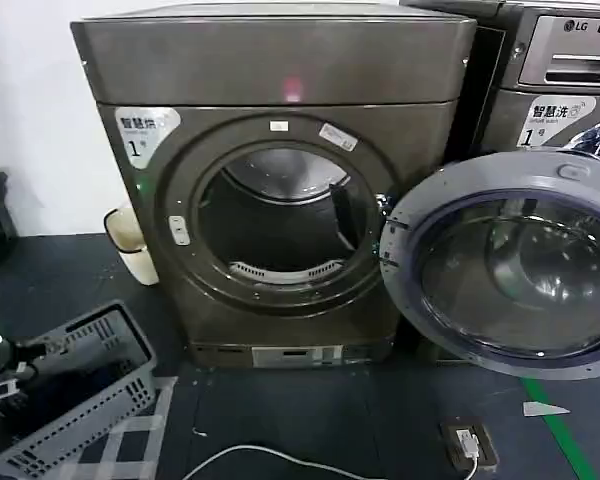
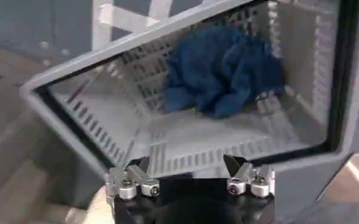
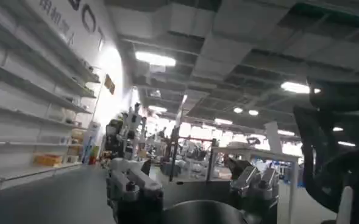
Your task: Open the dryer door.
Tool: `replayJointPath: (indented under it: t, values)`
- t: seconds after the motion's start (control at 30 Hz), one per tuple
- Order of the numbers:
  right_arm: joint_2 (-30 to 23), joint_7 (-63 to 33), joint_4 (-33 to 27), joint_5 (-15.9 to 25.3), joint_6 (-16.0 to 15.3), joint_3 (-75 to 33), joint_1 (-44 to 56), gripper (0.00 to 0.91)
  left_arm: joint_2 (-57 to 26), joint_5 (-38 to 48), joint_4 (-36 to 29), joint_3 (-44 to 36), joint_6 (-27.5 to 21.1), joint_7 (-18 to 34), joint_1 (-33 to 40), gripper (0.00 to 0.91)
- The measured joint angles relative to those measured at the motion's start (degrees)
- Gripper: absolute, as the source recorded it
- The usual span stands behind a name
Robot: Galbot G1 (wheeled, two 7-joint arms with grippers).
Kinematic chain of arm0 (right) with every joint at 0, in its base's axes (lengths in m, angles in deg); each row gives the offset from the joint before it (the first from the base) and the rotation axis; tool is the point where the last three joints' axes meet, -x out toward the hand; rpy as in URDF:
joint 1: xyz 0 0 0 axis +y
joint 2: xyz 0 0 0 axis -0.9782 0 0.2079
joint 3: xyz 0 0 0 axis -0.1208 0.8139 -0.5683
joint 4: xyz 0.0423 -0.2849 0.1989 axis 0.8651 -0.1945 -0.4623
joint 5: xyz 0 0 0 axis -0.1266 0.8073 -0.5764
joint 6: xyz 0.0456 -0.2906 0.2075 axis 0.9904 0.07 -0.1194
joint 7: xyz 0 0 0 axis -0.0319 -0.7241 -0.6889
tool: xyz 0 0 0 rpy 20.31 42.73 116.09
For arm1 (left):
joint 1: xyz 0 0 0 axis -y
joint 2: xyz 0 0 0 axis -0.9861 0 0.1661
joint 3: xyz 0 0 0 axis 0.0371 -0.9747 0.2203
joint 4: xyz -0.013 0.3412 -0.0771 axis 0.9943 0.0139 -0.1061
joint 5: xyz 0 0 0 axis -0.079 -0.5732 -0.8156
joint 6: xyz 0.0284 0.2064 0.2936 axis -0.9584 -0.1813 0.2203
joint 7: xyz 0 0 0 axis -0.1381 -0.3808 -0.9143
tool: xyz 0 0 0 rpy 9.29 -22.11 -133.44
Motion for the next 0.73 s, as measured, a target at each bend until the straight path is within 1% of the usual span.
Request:
replayJointPath:
  t: [0.07,0.17,0.43,0.73]
  values:
    - [0.01,0.4,-0.34,0.0,0.82,0.02,0.07,0.907,0.46,-0.35,1.4,-0.22,0.0,0.01,-0.09,0.907]
    - [-0.06,0.45,-0.35,0.0,0.99,0.02,0.12,0.907,0.72,-0.51,1.98,-0.25,-0.01,0.05,-0.26,0.907]
    - [0.06,-0.93,-2.28,-0.1,-1.13,-1.09,0.33,0.907,0.07,-0.16,2.43,-0.03,-0.05,0.19,-1.15,0.907]
    - [0.03,-2.24,-3.18,-0.02,-1.71,-1.42,-0.05,0.907,0.0,-0.31,2.36,-0.02,-0.07,0.21,-1.23,0.907]
